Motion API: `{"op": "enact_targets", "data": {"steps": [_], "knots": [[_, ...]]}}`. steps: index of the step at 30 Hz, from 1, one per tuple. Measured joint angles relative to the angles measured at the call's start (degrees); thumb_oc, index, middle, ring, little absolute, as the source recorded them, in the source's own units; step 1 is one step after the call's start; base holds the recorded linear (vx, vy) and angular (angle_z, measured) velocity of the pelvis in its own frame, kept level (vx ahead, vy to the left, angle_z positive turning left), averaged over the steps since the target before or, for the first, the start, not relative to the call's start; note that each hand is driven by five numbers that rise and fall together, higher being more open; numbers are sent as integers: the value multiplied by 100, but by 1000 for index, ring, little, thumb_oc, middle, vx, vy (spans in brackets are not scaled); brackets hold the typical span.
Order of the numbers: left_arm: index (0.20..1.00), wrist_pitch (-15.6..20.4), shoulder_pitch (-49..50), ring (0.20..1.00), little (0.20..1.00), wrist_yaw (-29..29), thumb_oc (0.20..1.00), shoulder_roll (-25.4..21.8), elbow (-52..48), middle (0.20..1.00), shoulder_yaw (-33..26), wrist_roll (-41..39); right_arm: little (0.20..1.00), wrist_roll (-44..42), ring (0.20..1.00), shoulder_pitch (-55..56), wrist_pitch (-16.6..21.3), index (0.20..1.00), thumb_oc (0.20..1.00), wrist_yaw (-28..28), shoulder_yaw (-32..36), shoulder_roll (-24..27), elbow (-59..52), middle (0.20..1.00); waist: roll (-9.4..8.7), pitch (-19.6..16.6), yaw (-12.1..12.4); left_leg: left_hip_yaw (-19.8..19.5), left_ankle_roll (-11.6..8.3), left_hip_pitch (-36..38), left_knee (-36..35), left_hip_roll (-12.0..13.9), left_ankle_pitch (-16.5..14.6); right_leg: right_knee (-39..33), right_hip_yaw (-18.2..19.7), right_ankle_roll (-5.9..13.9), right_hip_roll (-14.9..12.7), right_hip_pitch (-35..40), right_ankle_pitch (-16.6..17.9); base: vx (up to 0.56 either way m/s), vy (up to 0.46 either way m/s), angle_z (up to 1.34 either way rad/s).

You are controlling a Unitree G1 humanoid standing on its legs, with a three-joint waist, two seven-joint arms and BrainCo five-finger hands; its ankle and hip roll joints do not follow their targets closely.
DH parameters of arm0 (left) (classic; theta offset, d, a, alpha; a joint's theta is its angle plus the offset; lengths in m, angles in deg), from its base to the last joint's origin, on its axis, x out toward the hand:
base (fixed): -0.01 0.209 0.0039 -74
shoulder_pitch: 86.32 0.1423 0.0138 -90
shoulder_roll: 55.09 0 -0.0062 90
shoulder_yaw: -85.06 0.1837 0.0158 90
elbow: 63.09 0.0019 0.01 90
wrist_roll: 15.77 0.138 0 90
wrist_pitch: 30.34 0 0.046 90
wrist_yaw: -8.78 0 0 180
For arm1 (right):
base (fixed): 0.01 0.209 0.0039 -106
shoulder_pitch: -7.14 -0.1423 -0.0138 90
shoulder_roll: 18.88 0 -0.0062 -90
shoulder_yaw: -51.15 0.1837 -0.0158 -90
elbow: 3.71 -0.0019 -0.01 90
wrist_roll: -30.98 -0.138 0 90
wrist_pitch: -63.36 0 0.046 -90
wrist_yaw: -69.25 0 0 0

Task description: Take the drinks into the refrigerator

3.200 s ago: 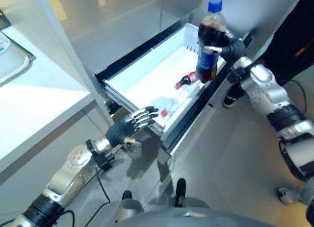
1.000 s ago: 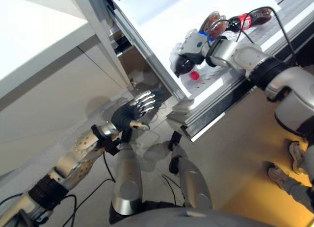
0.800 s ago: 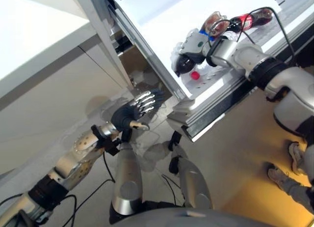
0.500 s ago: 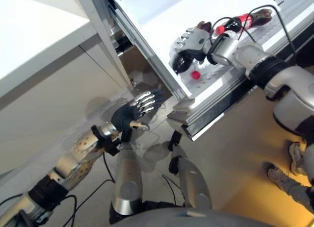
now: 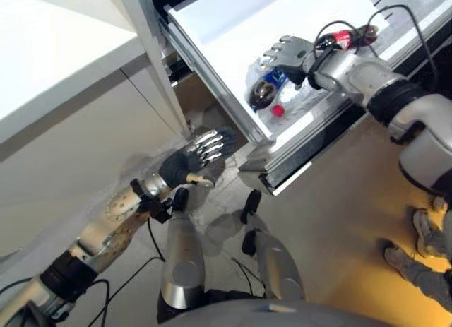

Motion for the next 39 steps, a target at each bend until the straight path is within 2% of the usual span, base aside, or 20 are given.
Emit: {"op": "enact_targets", "data": {"steps": [4, 5, 6, 8, 9, 11, 12, 13, 14, 16, 17, 21, 22, 27, 31, 32, 33, 34, 35, 39], "knots": [[1000, -11, 315, 1000, 1000, 28, 1000, -2, 9, 1000, -493, 3, 1000, -453, 1000, 4, 127, 1000, 1000, 58, 380, 1533, -2436, 1000, -21, -47, -16, 134, 13, 410, -153, 3, 12, -4, 101, 6, 9, 265, 6, 67, 18, -13], [1000, -12, 367, 1000, 1000, 28, 1000, -17, 9, 1000, -528, 4, 1000, -538, 1000, 8, 133, 1000, 1000, 32, 463, 1600, -2470, 1000, -59, -98, -46, 181, 15, 508, -187, 3, 8, -21, 140, 9, 8, 314, 5, 112, 24, -17], [1000, -41, 417, 1000, 1000, 63, 1000, 64, -23, 1000, -643, 23, 1000, -700, 1000, 124, 141, 1000, 1000, 76, 684, 2114, -3071, 1000, -87, -139, -161, 197, 67, 597, -208, -12, -50, -35, 174, 45, -3, 409, -24, 59, 11, -13], [1000, -63, 663, 1000, 1000, 71, 1000, 59, -6, 1000, -836, 58, 1000, -1006, 1000, 712, 218, 1000, 1000, 40, 1436, 2807, -3677, 1000, -188, -273, -193, 290, 73, 806, -305, -13, -53, -47, 228, 67, -2, 523, -44, 106, 15, -18], [1000, -84, 846, 1000, 1000, 84, 1000, 71, 11, 1000, -906, 148, 1000, -1142, 1000, 1382, 293, 1000, 1000, 0, 2114, 2936, -3745, 1000, -264, -428, -275, 364, 85, 953, -390, -14, -59, -73, 283, 84, 0, 610, -61, 89, 9, -20], [1000, -96, 1075, 1000, 1000, 151, 1000, 70, 9, 1000, -911, 229, 1000, -1249, 1000, 2292, 298, 1000, 1000, -70, 2677, 3041, -3752, 1000, -301, -668, -333, 460, 96, 1147, -488, -21, -72, -105, 351, 100, 0, 723, -78, 74, 1, -22], [1000, -109, 1178, 1000, 1000, 193, 1000, 90, -6, 1000, -974, 257, 1000, -1272, 1000, 3044, 317, 1000, 1000, -47, 3289, 3105, -3873, 1000, -301, -771, -456, 511, 103, 1210, -517, -22, -81, -109, 393, 110, 2, 744, -86, 100, 2, -15], [1000, -86, 1326, 1000, 1000, 205, 1000, 135, 12, 1000, -1121, 260, 1000, -1356, 1000, 3766, 341, 1000, 1000, -99, 3835, 3096, -4030, 1000, -264, -811, -494, 484, 106, 1274, -539, -26, -80, -117, 373, 122, -2, 807, -101, 42, 0, -10], [1000, -92, 1358, 1000, 1000, 205, 1000, 149, 32, 1000, -1145, 291, 1000, -1375, 1000, 4047, 378, 1000, 1000, -97, 4011, 3110, -4063, 1000, -259, -838, -565, 520, 106, 1308, -559, -23, -81, -120, 389, 141, 2, 820, -115, 79, -5, 3], [1000, -103, 1627, 1000, 1000, 230, 1000, 377, 42, 1000, -1322, 466, 1000, -1421, 1000, 5983, 496, 1000, 1000, -156, 5590, 2916, -4320, 1000, -121, -933, -677, 517, 111, 1421, -624, -23, -84, -134, 386, 167, 3, 918, -178, 65, -3, 0], [1000, -94, 1691, 1000, 1000, 244, 1000, 427, 19, 1000, -1380, 469, 1000, -1422, 1000, 6596, 522, 1000, 1000, -163, 6066, 2818, -4433, 1000, -60, -969, -641, 493, 112, 1430, -645, -21, -83, -140, 372, 159, 4, 932, -190, 67, 8, -1], [1000, -94, 1946, 1000, 1000, 252, 1000, 696, 35, 1000, -1545, 688, 1000, -1408, 1000, 8324, 534, 1000, 1000, -140, 7067, 2620, -4528, 1000, 252, -1148, -827, 513, 123, 1593, -798, -19, -75, -220, 379, 177, 14, 1095, -206, 63, 12, 0], [1000, -92, 1945, 1000, 1000, 260, 1000, 784, 31, 1000, -1538, 725, 1000, -1409, 1000, 8723, 549, 1000, 1000, -142, 7334, 2388, -4539, 1000, 325, -1226, -869, 516, 127, 1660, -847, -14, -73, -227, 379, 194, 20, 1120, -226, 55, 4, -4], [1000, -71, 1947, 1000, 1000, 267, 1000, 858, 21, 1000, -1565, 900, 1000, -1405, 1000, 9339, 532, 1000, 1000, -29, 7464, 1723, -4427, 1000, 399, -1340, -944, 518, 143, 1799, -960, -13, -61, -297, 376, 201, 27, 1265, -232, 34, -4, 0], [1000, -67, 1946, 1000, 1000, 266, 1000, 877, 21, 1000, -1540, 967, 1000, -1406, 1000, 9317, 521, 1000, 1000, 106, 7066, 1245, -4076, 1000, 375, -1443, -925, 526, 147, 1868, -979, -16, -57, -302, 377, 208, 25, 1315, -238, 8, -3, 0], [1000, -57, 1954, 1000, 1000, 262, 1000, 878, 22, 1000, -1538, 1015, 677, -1411, 677, 9215, 523, 677, 677, 175, 6806, 1169, -3942, 677, 396, -1485, -899, 523, 151, 1874, -992, -19, -54, -303, 372, 218, 15, 1322, -248, 0, 0, 0], [1000, -57, 1946, 1000, 1000, 262, 1000, 880, 22, 1000, -1528, 1018, 564, -1409, 564, 9068, 522, 564, 564, 200, 6608, 1098, -3791, 564, 387, -1499, -908, 523, 151, 1889, -998, -19, -54, -309, 370, 219, 18, 1342, -248, 0, 0, 0], [1000, -56, 1924, 1000, 1000, 264, 1000, 913, 22, 1000, -1510, 1023, 200, -1408, 200, 8829, 476, 200, 200, 282, 6218, 961, -3568, 200, 380, -1565, -923, 522, 151, 1903, -1011, -18, -53, -320, 370, 219, 25, 1354, -248, 0, 0, 0], [1000, -50, 1922, 1000, 1000, 263, 1000, 931, 22, 1000, -1510, 1023, 200, -1409, 200, 8785, 476, 200, 200, 318, 6093, 925, -3558, 200, 403, -1596, -900, 518, 152, 1897, -1021, -19, -52, -329, 368, 219, 22, 1354, -248, 0, 0, 0], [1000, 46, 1806, 1000, 1000, 255, 1000, 964, 38, 1000, -1266, 1022, 200, -1412, 200, 7677, 408, 200, 200, 544, 4706, 366, -2675, 200, 479, -1706, -779, 486, 153, 2043, -1076, -12, -39, -384, 337, 222, 33, 1513, -241, 1, -24, 3]]}}
